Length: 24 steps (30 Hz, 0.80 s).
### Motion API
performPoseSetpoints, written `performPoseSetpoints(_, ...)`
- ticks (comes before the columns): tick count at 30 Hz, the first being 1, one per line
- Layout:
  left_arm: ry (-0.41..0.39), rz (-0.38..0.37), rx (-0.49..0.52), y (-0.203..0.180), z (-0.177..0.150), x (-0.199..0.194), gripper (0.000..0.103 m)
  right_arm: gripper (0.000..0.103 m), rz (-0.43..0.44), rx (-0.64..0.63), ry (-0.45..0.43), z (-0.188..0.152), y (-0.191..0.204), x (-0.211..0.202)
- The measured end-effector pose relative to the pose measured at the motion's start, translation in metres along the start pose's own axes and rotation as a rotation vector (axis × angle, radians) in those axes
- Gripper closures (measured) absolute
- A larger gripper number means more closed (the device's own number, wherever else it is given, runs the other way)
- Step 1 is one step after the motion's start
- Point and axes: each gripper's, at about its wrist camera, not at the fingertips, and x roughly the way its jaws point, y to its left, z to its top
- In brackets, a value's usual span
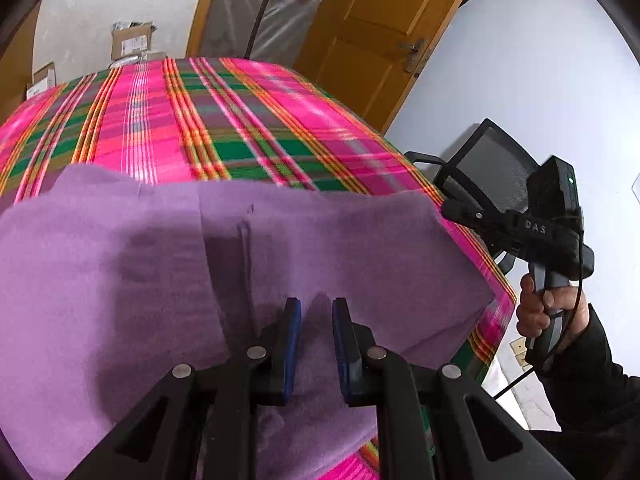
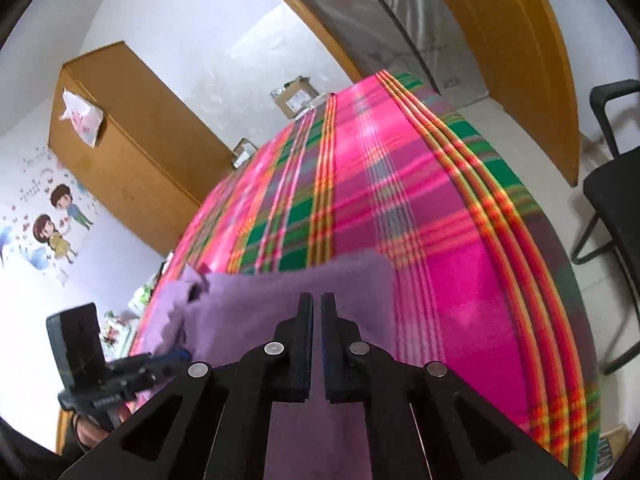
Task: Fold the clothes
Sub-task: 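Smooth the folded garment's edge with both open grippers, then press the lilac garment flat with the left gripper while the right gripper presses its edge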
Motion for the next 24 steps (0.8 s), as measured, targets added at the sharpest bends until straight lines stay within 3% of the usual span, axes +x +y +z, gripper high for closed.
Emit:
performPoseSetpoints(4,-0.035,0.057,-0.008,0.005,0.025,0.006,0.087,0.097,-0.039,0.066,0.029,0.013,-0.010,0.019)
performPoseSetpoints(8,-0.001,0.090,-0.042,0.016,0.036,0.022,0.087,0.103,-0.029,0.173,0.049,0.014,-0.030,0.028)
performPoseSetpoints(12,0.015,0.078,-0.072,0.023,0.035,0.030,0.087,0.102,-0.001,0.190,0.037,0.014,-0.032,0.021)
performPoseSetpoints(14,0.009,0.074,-0.070,0.023,0.033,0.027,0.087,0.097,0.034,0.170,0.024,0.011,-0.028,0.012)
performPoseSetpoints(18,-0.008,0.049,-0.068,0.020,0.023,0.015,0.087,0.097,0.127,0.164,0.044,-0.006,-0.026,-0.001)
performPoseSetpoints(20,-0.007,0.029,-0.063,0.017,0.016,0.012,0.087,0.097,0.124,0.185,0.064,-0.015,-0.030,0.001)
performPoseSetpoints(21,-0.003,0.023,-0.057,0.015,0.013,0.011,0.087,0.103,0.117,0.209,0.070,-0.019,-0.036,0.003)
performPoseSetpoints(24,-0.003,0.029,-0.041,0.010,0.007,0.005,0.087,0.102,0.144,0.261,0.052,-0.022,-0.044,0.001)
